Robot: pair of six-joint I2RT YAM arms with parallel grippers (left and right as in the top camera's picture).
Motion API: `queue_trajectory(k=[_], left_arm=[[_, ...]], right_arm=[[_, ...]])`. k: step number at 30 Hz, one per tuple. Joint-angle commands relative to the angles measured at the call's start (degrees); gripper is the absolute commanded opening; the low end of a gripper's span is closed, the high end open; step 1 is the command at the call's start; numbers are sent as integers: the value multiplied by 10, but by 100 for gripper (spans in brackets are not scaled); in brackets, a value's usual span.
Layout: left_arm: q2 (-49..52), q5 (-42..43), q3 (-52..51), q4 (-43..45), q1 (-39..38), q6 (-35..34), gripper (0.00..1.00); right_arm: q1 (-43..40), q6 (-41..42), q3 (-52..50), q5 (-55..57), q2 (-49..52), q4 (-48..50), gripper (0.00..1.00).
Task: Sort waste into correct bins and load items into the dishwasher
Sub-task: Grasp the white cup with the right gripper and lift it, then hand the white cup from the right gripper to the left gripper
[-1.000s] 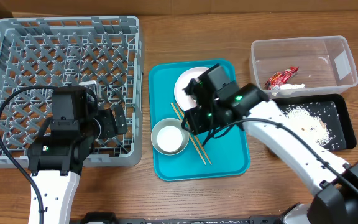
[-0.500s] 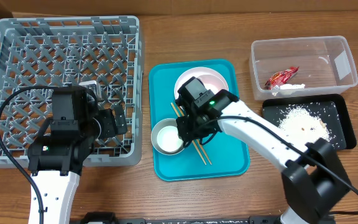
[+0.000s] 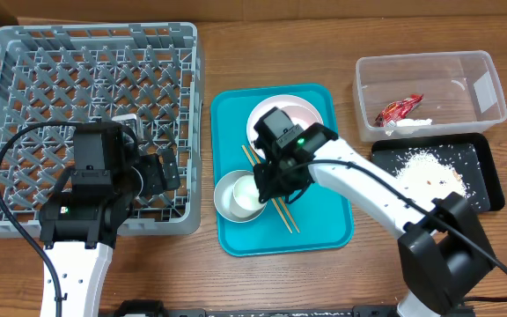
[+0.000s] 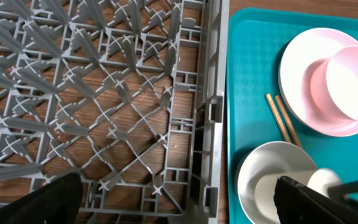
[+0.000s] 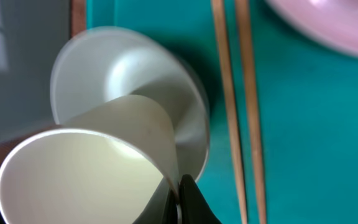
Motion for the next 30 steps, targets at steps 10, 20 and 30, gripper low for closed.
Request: queue_trajectory(k=[10, 20, 30], left_arm=[[29, 211, 14, 78, -4, -49, 100], [161, 584, 14, 218, -4, -48, 100], [246, 841, 14, 333, -4, -49, 100]], right_arm=[[-186, -62, 72, -278, -77, 44, 4], [-188, -89, 72, -483, -63, 109, 4], [-188, -72, 72, -535, -63, 173, 4]])
